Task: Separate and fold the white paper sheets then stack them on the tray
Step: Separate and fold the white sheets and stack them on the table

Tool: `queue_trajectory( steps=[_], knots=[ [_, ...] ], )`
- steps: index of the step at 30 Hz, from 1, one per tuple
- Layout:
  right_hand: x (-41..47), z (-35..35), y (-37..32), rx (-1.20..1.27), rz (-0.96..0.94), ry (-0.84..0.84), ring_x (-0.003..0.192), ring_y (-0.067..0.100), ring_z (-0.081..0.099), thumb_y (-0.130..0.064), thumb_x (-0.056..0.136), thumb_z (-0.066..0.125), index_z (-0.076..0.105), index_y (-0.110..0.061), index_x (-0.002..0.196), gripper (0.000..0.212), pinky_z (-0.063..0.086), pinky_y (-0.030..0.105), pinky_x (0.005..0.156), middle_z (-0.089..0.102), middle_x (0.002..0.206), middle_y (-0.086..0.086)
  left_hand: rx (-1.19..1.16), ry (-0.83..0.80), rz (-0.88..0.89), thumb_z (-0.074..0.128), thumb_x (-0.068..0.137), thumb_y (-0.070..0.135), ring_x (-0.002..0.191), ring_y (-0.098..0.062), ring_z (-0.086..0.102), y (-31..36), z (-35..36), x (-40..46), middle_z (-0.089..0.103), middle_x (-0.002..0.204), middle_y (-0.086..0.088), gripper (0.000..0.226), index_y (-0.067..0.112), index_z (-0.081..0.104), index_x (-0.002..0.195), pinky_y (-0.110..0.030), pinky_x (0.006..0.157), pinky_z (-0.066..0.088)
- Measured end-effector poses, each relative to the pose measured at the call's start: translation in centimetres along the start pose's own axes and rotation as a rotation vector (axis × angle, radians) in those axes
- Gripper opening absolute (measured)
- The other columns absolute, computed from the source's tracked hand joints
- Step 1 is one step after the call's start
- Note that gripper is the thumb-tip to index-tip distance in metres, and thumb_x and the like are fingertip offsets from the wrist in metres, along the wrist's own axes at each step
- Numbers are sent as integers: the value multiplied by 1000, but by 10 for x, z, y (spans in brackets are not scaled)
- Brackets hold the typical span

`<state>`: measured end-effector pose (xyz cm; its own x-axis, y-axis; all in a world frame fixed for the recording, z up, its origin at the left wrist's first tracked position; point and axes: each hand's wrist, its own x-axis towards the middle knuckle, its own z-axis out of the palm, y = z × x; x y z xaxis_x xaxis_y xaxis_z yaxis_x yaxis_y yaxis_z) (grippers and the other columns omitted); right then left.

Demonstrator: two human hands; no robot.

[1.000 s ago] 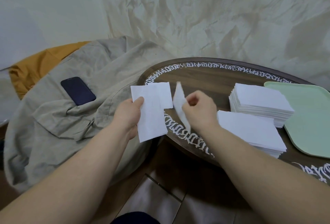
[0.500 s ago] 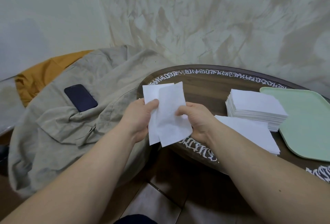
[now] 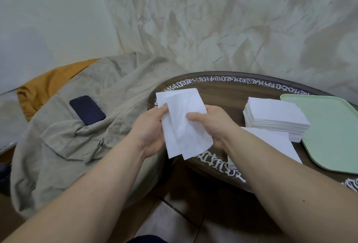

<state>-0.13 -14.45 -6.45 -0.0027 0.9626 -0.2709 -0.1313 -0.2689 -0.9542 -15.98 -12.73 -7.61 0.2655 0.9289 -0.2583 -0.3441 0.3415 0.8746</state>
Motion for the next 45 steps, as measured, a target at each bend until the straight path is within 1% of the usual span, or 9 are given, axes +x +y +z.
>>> queue_trajectory(
  steps=[4,11,17,30,33,35,37,40,45],
  knots=[
    [0,4,2,42,-31,21,80,20,69,-2,89,61,68,-10,93,10,57,33,66,73,94,6,-77,-17,-14,33,106,33,116,-30,65,-2,-1,1,66,127,-13,44,6,56,133,-42,88,54],
    [0,5,2,42,-17,-24,88,26,69,-5,91,61,68,-10,98,11,57,38,74,73,101,9,-56,-26,-6,33,106,29,119,-32,62,-8,1,3,65,128,-16,43,4,54,134,-45,97,50],
    [-1,5,2,20,-33,-43,78,19,70,-5,92,60,67,-12,96,11,56,31,62,73,93,5,-12,-22,20,38,105,24,118,-33,62,-9,2,3,65,127,-16,39,4,54,134,-48,98,51],
    [6,15,5,2,-26,-4,77,20,70,-8,91,63,67,-11,93,5,59,33,65,73,89,4,-9,60,21,39,105,27,117,-35,63,-9,2,2,66,124,-19,38,3,55,131,-49,98,51],
    [17,15,14,-130,-38,101,87,26,68,-11,87,67,66,-10,88,2,59,44,77,71,95,8,-1,182,71,37,106,25,99,-29,70,-7,-3,5,72,111,-15,31,7,59,119,-44,86,56],
    [28,14,24,-303,-89,180,82,26,67,-11,84,68,66,-13,86,3,59,42,78,69,94,7,32,337,111,39,106,23,83,-22,72,-8,-14,10,73,99,-7,24,14,60,102,-39,75,57],
    [38,15,34,-594,-161,196,82,18,62,-15,85,68,66,-17,95,10,54,34,77,66,96,0,54,451,115,39,106,22,87,-25,70,-10,-28,11,71,101,-7,24,16,59,94,-45,83,56],
    [56,19,46,-922,-230,155,102,15,56,-18,89,63,60,-18,121,32,42,24,81,61,115,-3,53,511,91,39,106,19,100,-36,67,-12,-44,10,70,99,-8,25,15,59,92,-57,94,51],
    [90,36,60,-1109,-250,51,121,26,48,-29,88,62,48,-19,136,51,43,34,92,55,134,3,29,562,70,44,104,19,96,-33,67,-9,-67,12,69,91,-5,22,15,60,89,-58,97,49]
  ],
)
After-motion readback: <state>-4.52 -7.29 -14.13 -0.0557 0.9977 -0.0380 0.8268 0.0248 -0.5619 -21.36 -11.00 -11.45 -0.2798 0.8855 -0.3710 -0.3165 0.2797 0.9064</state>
